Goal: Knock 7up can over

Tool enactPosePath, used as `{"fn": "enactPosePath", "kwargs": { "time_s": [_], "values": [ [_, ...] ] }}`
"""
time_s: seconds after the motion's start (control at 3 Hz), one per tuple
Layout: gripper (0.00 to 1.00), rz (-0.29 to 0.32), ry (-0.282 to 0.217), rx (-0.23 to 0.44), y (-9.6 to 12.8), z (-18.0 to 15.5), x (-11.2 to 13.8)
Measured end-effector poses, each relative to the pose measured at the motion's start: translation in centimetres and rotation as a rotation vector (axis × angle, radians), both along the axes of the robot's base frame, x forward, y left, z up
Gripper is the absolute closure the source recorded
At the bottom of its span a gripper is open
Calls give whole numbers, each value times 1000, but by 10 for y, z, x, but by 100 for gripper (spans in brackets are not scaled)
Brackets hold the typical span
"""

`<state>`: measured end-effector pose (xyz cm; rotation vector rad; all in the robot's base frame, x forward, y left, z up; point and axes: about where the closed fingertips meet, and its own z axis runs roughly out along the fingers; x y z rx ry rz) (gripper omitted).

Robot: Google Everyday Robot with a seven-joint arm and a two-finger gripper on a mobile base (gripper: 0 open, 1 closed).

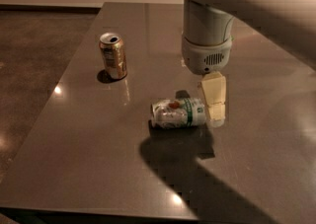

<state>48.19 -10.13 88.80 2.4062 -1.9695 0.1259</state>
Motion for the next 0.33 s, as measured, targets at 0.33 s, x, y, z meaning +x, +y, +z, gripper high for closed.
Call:
{"fn": "enactPosePath", "kwargs": {
  "time_s": [0.33],
  "values": [
    [0, 0, 0, 0, 0, 0, 0]
  ]
}}
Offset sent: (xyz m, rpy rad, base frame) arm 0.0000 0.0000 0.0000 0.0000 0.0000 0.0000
